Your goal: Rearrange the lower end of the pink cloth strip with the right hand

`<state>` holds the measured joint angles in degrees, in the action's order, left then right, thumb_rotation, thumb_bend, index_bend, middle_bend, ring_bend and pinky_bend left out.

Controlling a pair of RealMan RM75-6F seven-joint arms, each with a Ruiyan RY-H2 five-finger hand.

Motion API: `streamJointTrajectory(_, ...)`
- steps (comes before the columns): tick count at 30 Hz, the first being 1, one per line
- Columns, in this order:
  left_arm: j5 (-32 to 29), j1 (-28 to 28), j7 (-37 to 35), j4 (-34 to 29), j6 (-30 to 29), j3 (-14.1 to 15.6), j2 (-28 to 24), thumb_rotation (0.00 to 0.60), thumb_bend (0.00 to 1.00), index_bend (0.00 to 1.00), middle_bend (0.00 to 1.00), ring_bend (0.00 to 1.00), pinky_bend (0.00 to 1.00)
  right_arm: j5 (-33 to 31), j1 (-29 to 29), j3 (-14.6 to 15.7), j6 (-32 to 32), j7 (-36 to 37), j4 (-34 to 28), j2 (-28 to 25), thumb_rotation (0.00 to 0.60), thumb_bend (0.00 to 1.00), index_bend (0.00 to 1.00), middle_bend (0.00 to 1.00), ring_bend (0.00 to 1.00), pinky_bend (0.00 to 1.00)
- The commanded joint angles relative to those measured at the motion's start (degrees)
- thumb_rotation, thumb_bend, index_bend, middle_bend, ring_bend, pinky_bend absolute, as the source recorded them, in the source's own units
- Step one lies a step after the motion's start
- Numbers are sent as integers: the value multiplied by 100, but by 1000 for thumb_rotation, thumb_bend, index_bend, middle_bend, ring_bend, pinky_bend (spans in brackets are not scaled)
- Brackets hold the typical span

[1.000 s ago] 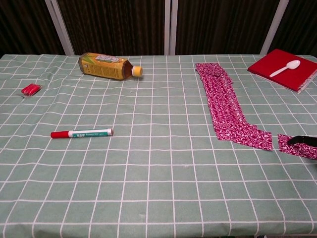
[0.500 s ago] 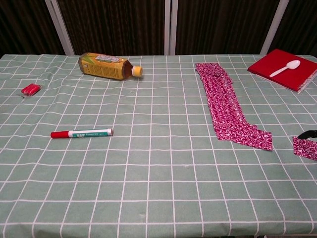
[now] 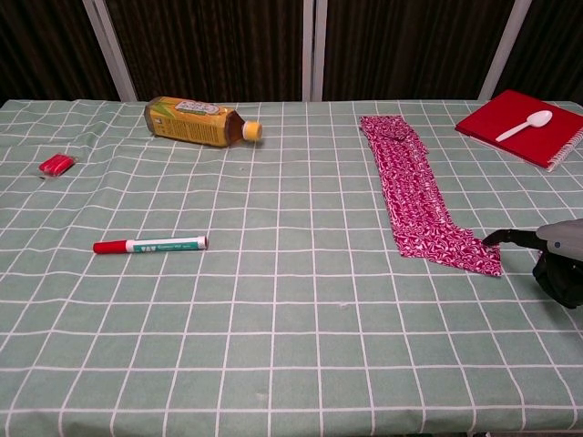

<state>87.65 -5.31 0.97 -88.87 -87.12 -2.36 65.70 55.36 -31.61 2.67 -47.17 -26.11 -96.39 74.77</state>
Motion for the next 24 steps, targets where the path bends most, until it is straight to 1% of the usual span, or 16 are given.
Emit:
streamJointTrajectory(1,14,14,-10,5,-24,6,-10,600,95,147,156,102,193,-184,-134,-5,112,-105,-43,20,600,1000,13,920,821,742)
streamJointTrajectory(13,26,41,-27,-2,-66,8,-24,600,95,147,157,102,193,-426,-403,162,75,-485,-221,235,600,1000,12,920,821,742)
streamJointTrajectory(24,32,83,-128,32,-141,-2,-58,600,95,146,157,102,193,-587,-676,226,-85,-897,-456,490,600,1000,12,920,821,742)
